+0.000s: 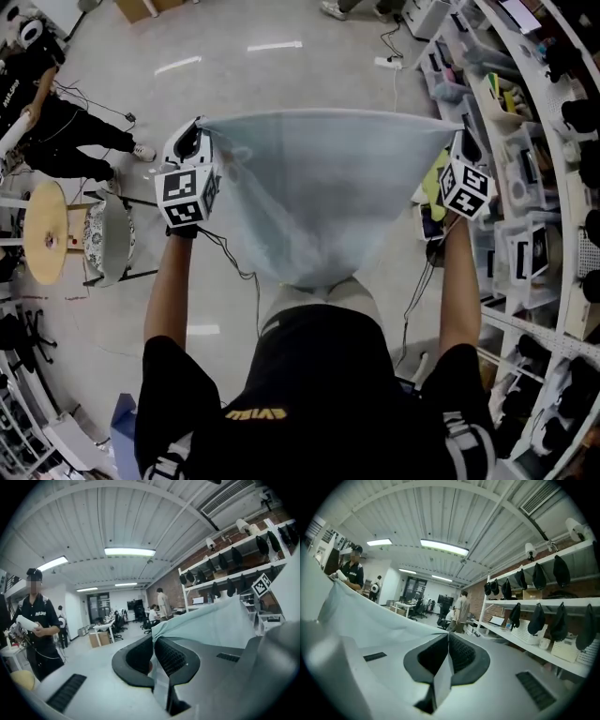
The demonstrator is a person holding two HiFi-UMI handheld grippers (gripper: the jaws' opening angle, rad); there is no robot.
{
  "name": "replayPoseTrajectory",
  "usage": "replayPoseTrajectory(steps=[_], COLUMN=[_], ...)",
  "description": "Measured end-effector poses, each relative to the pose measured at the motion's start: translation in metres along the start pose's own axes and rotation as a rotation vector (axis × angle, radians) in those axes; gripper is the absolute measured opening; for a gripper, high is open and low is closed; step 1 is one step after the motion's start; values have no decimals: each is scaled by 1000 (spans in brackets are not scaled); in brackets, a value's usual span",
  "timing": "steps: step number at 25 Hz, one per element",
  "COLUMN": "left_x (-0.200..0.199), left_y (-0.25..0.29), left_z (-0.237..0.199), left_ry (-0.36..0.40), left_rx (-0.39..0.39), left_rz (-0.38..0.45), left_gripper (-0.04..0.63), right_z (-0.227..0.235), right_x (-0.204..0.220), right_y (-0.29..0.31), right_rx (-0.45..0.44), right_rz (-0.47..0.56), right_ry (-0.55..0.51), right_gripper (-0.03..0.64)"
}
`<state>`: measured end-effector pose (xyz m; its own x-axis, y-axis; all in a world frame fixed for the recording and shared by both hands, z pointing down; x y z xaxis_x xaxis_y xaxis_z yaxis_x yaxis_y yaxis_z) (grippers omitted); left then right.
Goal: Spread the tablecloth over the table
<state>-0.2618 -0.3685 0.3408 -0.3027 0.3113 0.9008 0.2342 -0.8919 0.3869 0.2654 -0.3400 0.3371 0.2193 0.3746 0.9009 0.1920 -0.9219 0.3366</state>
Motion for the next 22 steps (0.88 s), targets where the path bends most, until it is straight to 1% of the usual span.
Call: replayPoseTrajectory(steps=[3, 8, 11, 16, 19, 22], left_x=[7, 15, 23, 50, 76, 105], left_y=[35, 87, 119, 169, 196, 220], left_z=[-1, 8, 13, 12, 6, -1], left_ry=[21, 42, 20, -46, -63, -72], left_rx=[15, 7, -2, -15, -37, -40], left_rz=[-38, -104, -138, -165, -184, -222], left_gripper=[26, 26, 26, 26, 26, 26], right_z=[-2, 1, -2, -19, -36, -55], right_x=[4, 19, 30, 57, 72, 87], right_y=[29, 96, 145, 209, 236, 258], right_rx=[16, -23, -55, -98, -122, -130], right_rz=[-33, -89, -131, -189, -200, -210], right_ry=[-24, -71, -95, -109, -113, -130], right_gripper=[8, 8, 8, 8, 8, 9])
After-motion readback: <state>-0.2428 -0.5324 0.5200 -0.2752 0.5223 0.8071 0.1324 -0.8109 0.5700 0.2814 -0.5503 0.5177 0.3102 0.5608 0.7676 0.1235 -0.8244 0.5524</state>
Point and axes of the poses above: the fingertips, and each gripper's own axes: y forward along the fingers, z to its right, x out of its underside, the point moved 6 cm from there along -y, backward along the fingers, and after that the axes turned 12 degrees about -z, right-handed, at the moved point
